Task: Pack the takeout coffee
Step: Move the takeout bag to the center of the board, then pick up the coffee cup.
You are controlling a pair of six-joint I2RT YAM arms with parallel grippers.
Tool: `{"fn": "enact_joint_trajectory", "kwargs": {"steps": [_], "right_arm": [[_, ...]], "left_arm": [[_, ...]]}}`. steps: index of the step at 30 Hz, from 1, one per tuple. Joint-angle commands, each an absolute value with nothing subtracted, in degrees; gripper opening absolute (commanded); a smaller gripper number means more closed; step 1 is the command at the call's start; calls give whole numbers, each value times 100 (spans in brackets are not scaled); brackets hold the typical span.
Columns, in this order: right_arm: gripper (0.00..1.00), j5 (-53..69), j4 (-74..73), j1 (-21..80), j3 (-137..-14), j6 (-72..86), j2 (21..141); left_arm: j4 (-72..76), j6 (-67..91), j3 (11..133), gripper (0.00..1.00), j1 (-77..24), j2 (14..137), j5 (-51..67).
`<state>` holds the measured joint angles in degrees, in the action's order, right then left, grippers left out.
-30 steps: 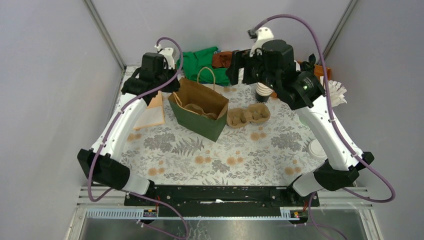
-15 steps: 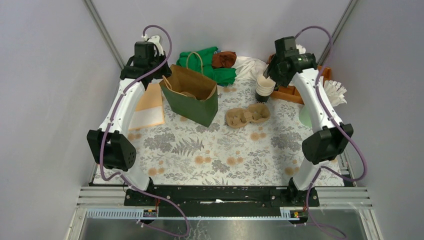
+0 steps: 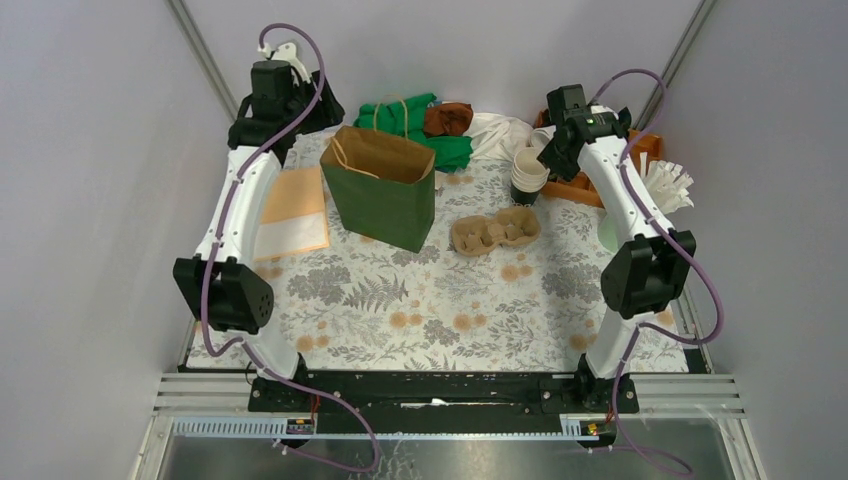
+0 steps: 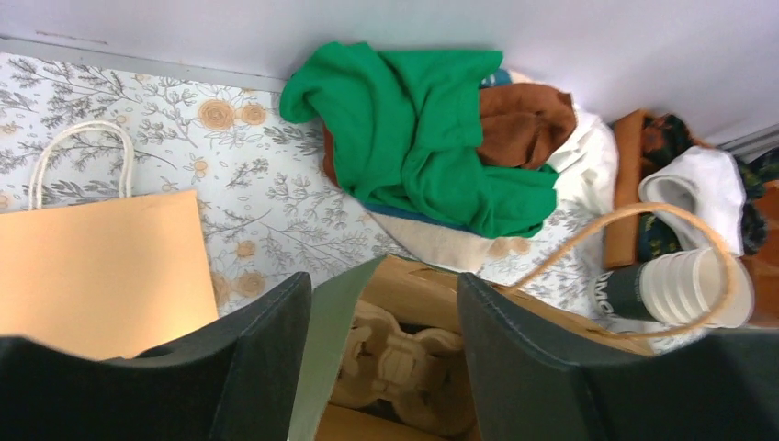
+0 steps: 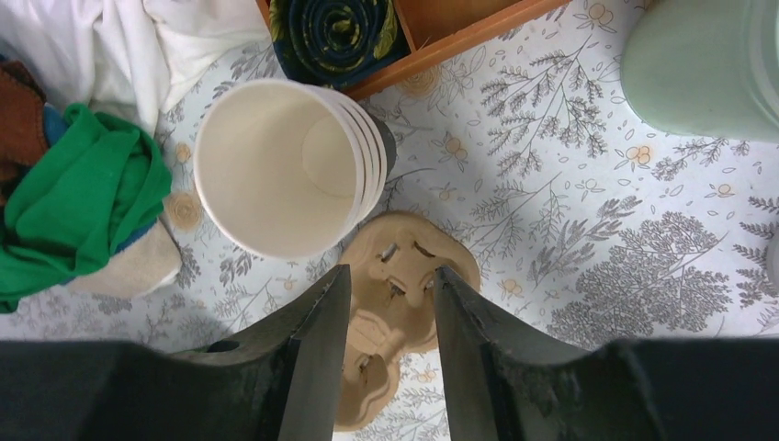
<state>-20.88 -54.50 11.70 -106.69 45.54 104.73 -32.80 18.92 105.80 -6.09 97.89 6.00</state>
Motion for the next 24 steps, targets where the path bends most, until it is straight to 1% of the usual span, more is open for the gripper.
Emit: {"fn": "enact_joint_trajectory", "kwargs": {"steps": [1, 3, 6, 9, 12, 19, 23, 24], "right_arm": [[45, -2383, -5135, 1140, -10738, 4857, 10621], [45, -2323, -5057, 1136, -10785, 4889, 10721], [45, -2236, -4918, 1134, -10816, 4880, 10853], [45, -2279, -4835, 1134, -10832, 4920, 10954], [44, -2346, -4823, 1107, -10956, 4931, 11116], [42, -2327, -4743, 1079, -11077, 4996, 11404], [32, -2321, -4715, 1064, -11078, 5033, 11426], [27, -2318, -4719, 1056, -11081, 5040, 11419]], "left_arm": [[-2968, 2059, 10920, 67, -576, 9224, 603], [-2742, 2232, 10791, 69, -580, 8921, 827], [-2001, 2789, 10296, 73, -635, 8527, 1557], [-1584, 2974, 9976, 74, -1152, 8368, 1623], [-1582, 2807, 10120, 75, -1932, 8578, 1562], [-1575, 2823, 10791, 75, -2973, 9358, 1540], [-1574, 2941, 11110, 74, -3178, 9797, 1649], [-1559, 2963, 11139, 74, -3200, 9871, 1640]]}}
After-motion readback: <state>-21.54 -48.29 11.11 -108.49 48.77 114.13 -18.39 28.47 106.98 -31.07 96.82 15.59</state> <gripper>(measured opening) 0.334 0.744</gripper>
